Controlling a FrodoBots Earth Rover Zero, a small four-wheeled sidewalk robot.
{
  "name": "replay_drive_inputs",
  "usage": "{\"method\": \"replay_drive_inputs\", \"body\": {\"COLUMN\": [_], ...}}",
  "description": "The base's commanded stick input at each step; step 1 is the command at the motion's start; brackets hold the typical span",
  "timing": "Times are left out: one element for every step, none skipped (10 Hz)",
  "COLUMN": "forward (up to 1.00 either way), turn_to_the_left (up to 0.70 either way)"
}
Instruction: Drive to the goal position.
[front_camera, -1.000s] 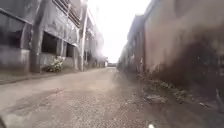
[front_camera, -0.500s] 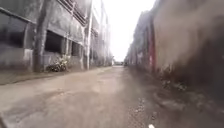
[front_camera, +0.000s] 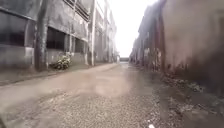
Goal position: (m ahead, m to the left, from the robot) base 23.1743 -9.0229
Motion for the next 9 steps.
{"method": "replay_drive_inputs", "body": {"forward": [0.5, 0.5, 0.5, 0.5, 0.5, 0.5, 0.5, 0.5, 0.5], "turn_to_the_left": [0.0, 0.0, 0.0, 0.0, 0.0, 0.0, -0.04, -0.13, -0.24]}}
